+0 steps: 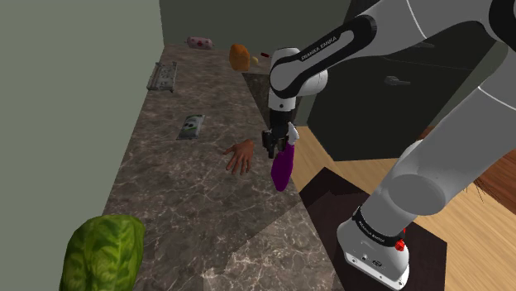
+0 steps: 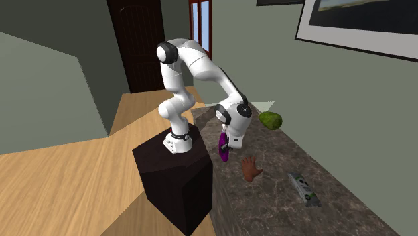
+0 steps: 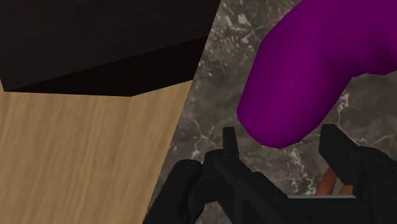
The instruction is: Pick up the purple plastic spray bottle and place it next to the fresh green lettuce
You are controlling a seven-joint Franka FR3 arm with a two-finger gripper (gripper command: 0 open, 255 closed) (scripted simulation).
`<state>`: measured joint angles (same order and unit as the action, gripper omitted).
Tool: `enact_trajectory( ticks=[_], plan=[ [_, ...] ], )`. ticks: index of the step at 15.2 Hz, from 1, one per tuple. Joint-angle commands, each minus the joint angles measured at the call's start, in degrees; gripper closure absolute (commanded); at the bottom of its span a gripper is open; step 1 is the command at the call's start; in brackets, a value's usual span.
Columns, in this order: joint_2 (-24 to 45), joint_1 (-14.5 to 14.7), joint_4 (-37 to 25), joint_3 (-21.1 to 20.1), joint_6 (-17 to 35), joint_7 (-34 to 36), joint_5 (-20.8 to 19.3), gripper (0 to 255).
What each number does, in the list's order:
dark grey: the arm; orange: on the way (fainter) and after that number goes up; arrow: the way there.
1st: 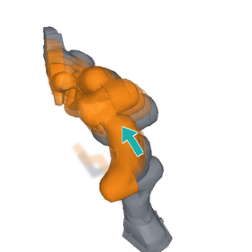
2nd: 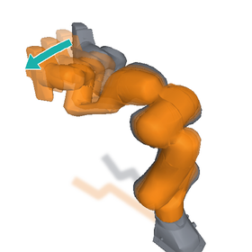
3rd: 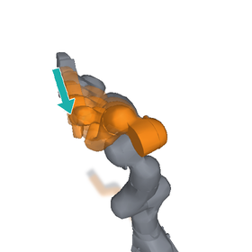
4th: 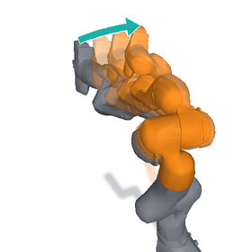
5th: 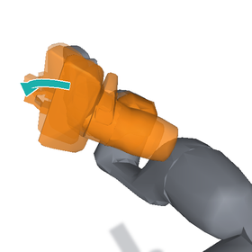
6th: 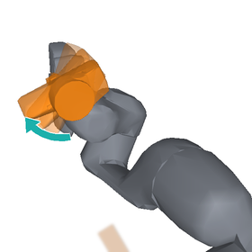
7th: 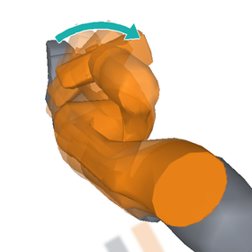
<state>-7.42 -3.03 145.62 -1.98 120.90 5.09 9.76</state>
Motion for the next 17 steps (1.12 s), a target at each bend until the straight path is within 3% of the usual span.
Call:
enact_trajectory(
  ticks=[1, 9, 17],
  plan=[
    [0.0, 0.0, 0.0, 0.0, 0.0, 0.0, 0.0, 255],
    [0.0, 0.0, 0.01, 0.0, 0.01, 0.0, 0.0, 255],
    [-4.53, -0.15, -2.38, 0.14, -6.85, 0.94, -0.56, 255]
  ],
)
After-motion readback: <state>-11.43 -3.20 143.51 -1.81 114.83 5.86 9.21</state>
